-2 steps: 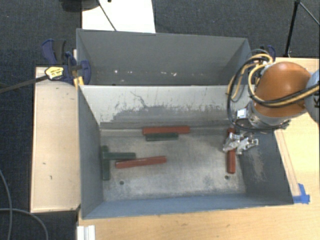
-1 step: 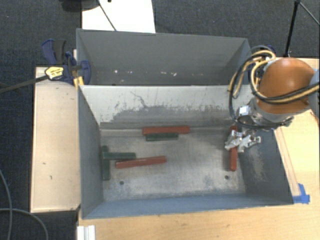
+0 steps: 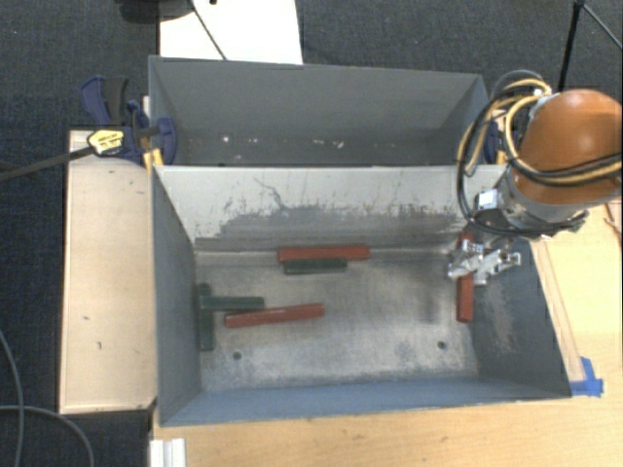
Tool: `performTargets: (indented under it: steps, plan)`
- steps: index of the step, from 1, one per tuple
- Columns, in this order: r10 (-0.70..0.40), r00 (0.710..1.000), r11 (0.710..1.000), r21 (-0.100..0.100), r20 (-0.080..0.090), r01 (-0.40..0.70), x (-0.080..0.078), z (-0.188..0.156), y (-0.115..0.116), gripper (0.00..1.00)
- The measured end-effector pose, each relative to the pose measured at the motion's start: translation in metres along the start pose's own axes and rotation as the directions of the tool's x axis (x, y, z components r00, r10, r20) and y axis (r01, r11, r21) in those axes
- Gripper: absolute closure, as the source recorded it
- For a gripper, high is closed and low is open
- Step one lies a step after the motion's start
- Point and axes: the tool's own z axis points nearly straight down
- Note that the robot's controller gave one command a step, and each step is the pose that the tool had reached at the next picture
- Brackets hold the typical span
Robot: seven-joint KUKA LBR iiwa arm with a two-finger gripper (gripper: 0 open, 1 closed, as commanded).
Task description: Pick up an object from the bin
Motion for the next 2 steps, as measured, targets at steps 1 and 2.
performTargets:
  steps: [1,2]
  plan:
    - [0.001,1.000,1.000,-0.006,0.000,-0.001,0.000,0.025,0.001,1.00]
    - [0.010,1.000,1.000,-0.001,0.000,-0.010,-0.001,-0.011,-0.001,1.00]
